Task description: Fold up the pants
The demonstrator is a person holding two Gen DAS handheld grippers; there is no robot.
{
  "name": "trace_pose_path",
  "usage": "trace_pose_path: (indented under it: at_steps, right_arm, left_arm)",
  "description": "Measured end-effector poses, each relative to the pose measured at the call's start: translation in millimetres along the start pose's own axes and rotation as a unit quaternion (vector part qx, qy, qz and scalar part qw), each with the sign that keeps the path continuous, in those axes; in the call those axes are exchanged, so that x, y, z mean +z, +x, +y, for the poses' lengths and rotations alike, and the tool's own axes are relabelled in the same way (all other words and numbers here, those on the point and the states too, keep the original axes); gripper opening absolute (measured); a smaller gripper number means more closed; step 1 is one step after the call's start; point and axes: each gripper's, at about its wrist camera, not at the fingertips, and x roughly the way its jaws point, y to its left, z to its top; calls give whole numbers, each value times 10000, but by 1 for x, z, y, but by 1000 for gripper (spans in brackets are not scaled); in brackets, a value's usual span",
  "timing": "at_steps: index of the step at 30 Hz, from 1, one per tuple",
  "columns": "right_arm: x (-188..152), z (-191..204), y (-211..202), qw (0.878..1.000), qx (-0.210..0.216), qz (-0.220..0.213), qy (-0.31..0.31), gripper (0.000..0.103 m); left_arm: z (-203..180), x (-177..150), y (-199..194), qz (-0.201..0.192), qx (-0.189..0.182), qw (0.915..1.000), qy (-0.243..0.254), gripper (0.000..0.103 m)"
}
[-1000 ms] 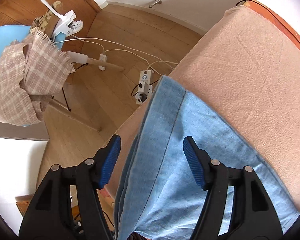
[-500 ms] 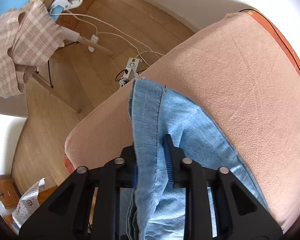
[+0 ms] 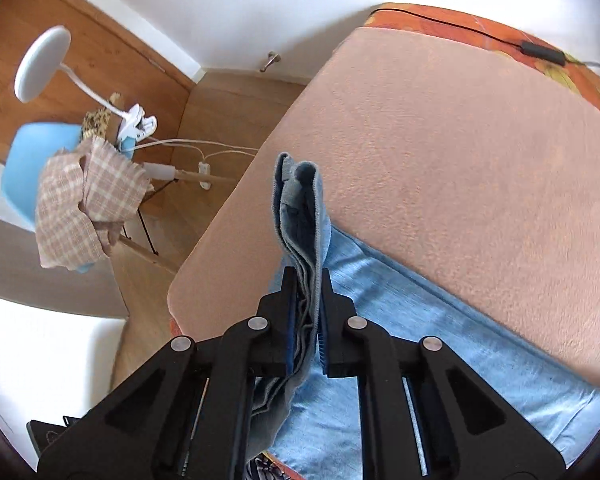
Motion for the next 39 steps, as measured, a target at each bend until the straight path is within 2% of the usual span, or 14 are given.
trace_pose_path:
  at_steps: [4, 10, 17, 25, 28, 30, 32, 35, 37, 39]
  right_arm:
    - [-22, -31, -24, 9989, 214, -297, 303, 10]
    - [-42, -68, -44, 9973, 292, -462, 495, 10]
    - [-73, -115, -53, 9940, 400, -552, 852, 10]
    - [-93, -158, -32, 9886, 634, -372, 1314, 12]
    - [-94, -164, -30, 9878, 637, -385, 1370, 24]
    - [-92, -169, -29, 9858, 683, -394, 1480, 51]
    - [-90, -171, -29, 9830, 763, -444, 1609, 54]
    - [-87, -168, -27, 9858, 559, -418, 1525, 54]
    - [-86, -160, -26, 9898, 319, -407, 1327, 45]
    - [-86, -154, -27, 9925, 28, -402, 1154, 18]
  left_arm:
    - [-26, 16, 5, 195, -168, 9992, 314, 11]
    - [-57, 20, 17, 526, -448, 9970, 355, 11]
    - [-79, 3, 36, 855, -815, 9930, 0, 11]
    - [-94, -13, 53, 1061, -803, 9909, -199, 11]
    - [-96, -15, 53, 1065, -774, 9911, -195, 11]
    - [-98, -15, 52, 1060, -747, 9914, -161, 11]
    - [-100, -15, 52, 1062, -735, 9915, -146, 11]
    - [-102, -16, 52, 1038, -714, 9919, -178, 11]
    - [-102, -16, 51, 1007, -713, 9921, -229, 11]
    - [-101, -17, 51, 970, -743, 9921, -296, 11]
